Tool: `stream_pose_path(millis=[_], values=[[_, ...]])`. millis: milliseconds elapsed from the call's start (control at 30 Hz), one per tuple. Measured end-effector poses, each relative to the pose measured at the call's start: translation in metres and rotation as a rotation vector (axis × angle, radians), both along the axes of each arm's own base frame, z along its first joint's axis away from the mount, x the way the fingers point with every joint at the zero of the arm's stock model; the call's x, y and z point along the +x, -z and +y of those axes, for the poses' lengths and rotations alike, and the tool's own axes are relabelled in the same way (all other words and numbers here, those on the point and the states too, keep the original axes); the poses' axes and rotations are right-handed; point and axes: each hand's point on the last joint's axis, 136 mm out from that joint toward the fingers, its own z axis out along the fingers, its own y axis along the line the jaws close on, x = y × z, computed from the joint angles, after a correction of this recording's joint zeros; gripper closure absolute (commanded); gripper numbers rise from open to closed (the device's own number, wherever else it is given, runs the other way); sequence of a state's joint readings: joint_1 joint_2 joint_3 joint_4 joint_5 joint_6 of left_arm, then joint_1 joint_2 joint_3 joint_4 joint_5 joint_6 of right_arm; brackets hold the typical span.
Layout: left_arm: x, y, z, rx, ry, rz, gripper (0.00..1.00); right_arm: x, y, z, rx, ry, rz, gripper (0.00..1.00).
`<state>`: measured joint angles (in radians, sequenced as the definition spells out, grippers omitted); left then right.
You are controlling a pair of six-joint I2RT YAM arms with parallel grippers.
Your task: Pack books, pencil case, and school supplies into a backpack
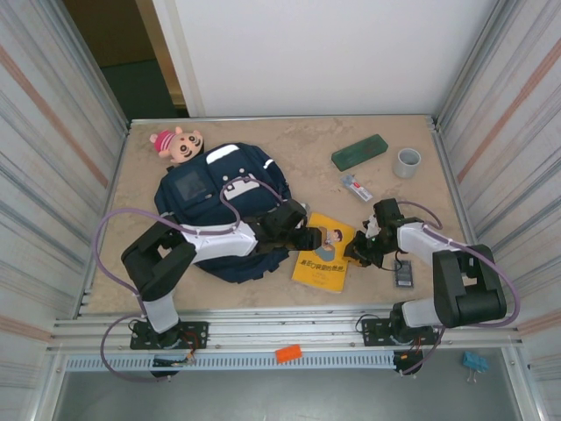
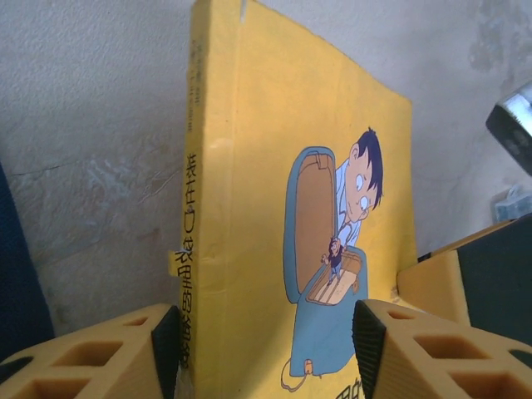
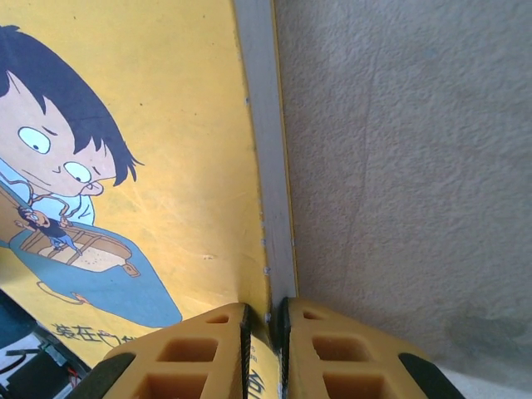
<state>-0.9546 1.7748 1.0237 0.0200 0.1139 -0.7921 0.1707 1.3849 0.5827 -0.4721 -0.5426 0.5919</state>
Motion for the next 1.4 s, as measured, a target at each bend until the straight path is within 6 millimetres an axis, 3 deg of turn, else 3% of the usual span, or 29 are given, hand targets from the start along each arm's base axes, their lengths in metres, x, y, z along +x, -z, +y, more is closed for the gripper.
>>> stream_pose_path(millis=[167, 300, 367, 433, 500, 600, 667, 767, 900, 1033, 1133, 1233, 1400], values=[[-0.002, -0.004, -0.008, -0.047, 0.013, 0.008, 0.43, 0.0, 0.0, 0.0, 0.003, 0.006, -0.011, 0.83], [-0.022, -0.016, -0.032, -0.173, 0.089, 0.039, 0.44, 0.001, -0.003, 0.009, 0.045, -0.015, -0.035, 0.84], [-0.033, -0.019, -0.04, -0.197, 0.119, 0.044, 0.5, -0.001, -0.002, 0.011, 0.049, -0.02, -0.033, 0.84], [-0.035, -0.017, -0.04, -0.185, 0.121, 0.047, 0.66, -0.001, -0.002, 0.011, 0.05, -0.014, -0.034, 0.83], [-0.033, -0.01, -0.033, -0.142, 0.105, 0.044, 0.8, 0.0, -0.004, 0.01, 0.05, -0.005, -0.039, 0.77], [-0.032, -0.003, -0.024, -0.079, 0.088, 0.025, 0.88, 0.003, -0.015, 0.01, 0.056, -0.003, -0.087, 0.6], [-0.033, -0.007, -0.019, -0.053, 0.089, -0.007, 0.92, 0.007, -0.034, 0.011, 0.069, -0.009, -0.169, 0.48], [-0.035, -0.028, -0.009, -0.061, 0.096, -0.083, 0.95, 0.014, -0.067, 0.01, 0.083, -0.023, -0.326, 0.38], [-0.041, -0.072, 0.013, -0.149, 0.107, -0.231, 0.95, 0.018, -0.131, 0.009, 0.115, -0.051, -0.611, 0.29], [-0.047, -0.115, 0.033, -0.274, 0.089, -0.36, 1.0, 0.009, -0.185, 0.007, 0.151, -0.051, -0.86, 0.05], [-0.046, -0.142, 0.05, -0.36, 0.019, -0.426, 1.0, -0.001, -0.216, 0.006, 0.219, -0.002, -0.998, 0.02], [-0.039, -0.164, 0.063, -0.432, -0.081, -0.448, 1.0, -0.008, -0.222, 0.007, 0.306, 0.057, -1.026, 0.02], [-0.025, -0.182, 0.076, -0.532, -0.256, -0.412, 1.0, -0.016, -0.204, 0.022, 0.429, 0.112, -0.891, 0.03]])
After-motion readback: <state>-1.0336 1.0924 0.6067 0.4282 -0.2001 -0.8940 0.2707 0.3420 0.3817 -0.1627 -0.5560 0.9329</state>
